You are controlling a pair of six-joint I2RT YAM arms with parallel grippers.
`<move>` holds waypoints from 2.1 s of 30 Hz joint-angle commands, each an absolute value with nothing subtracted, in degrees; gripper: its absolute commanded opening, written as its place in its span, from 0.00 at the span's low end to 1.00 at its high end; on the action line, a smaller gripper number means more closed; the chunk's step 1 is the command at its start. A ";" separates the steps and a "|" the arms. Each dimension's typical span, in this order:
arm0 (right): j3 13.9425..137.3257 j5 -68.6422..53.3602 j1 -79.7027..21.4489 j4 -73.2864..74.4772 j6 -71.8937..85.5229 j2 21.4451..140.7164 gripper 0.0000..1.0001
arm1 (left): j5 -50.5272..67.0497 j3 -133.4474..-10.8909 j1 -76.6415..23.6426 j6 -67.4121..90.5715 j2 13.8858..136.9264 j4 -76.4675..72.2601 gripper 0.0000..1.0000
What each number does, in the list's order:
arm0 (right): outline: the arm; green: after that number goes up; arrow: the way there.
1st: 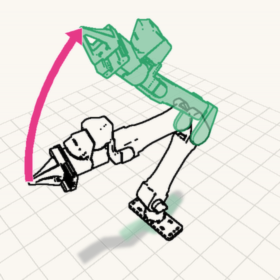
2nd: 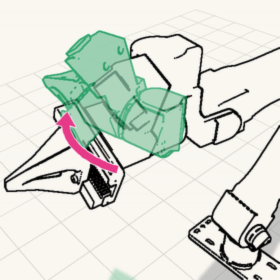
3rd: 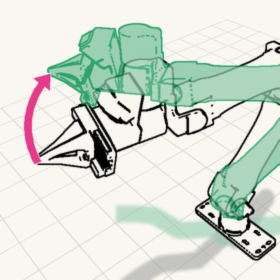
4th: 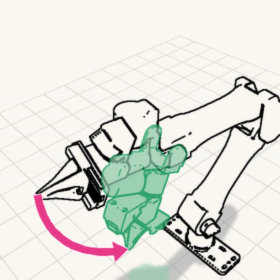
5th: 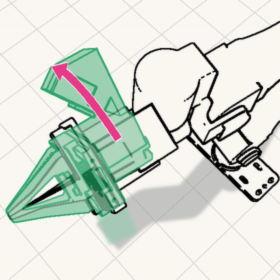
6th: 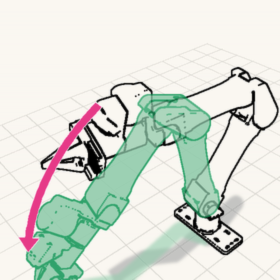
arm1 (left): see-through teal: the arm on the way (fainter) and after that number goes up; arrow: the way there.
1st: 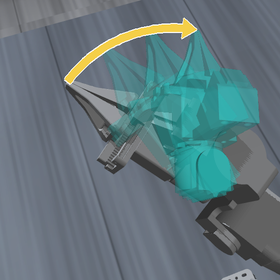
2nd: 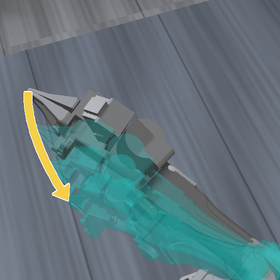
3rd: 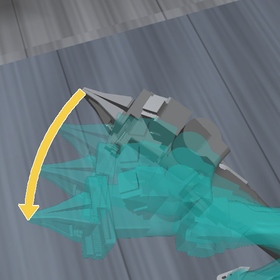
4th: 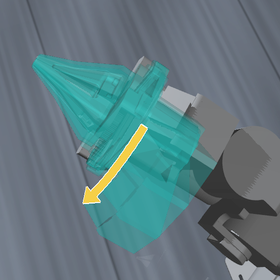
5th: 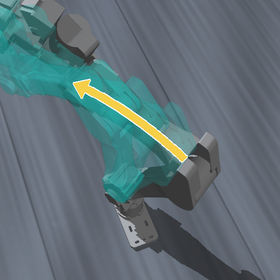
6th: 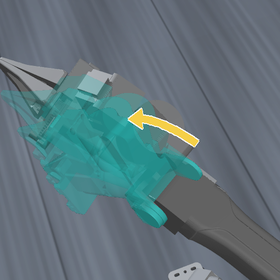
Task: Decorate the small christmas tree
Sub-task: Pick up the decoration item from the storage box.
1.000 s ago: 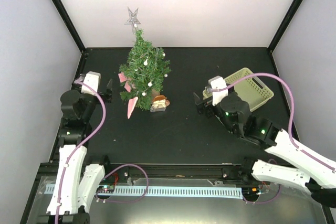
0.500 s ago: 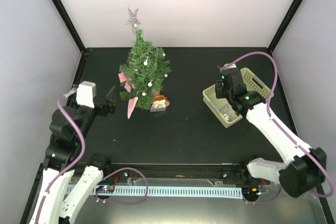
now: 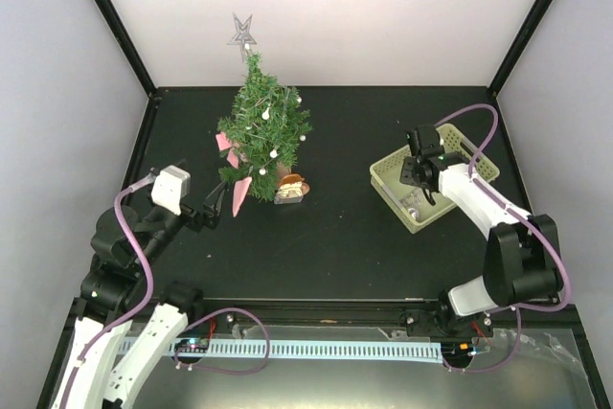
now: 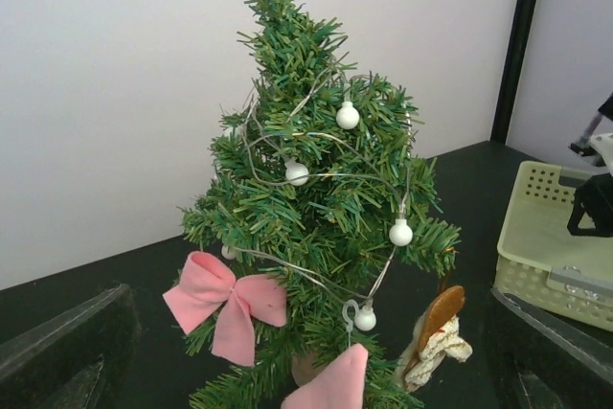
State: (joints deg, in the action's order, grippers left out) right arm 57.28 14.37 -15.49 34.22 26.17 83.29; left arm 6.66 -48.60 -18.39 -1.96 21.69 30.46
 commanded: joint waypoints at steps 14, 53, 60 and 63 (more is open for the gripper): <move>57.82 9.39 -14.24 50.25 50.13 91.32 0.59 | 3.02 -49.73 -20.21 -4.68 21.61 32.20 0.99; 60.60 0.21 -12.92 53.08 54.76 86.23 0.53 | 0.05 -50.84 -20.31 -6.06 22.24 34.85 0.99; 58.08 -5.99 -12.88 52.06 57.12 87.54 0.58 | 0.09 -50.91 -20.26 -5.97 22.19 35.39 0.99; 55.97 -8.13 -12.96 49.87 58.73 87.89 0.58 | -0.18 -50.64 -20.30 -5.97 22.14 35.46 0.99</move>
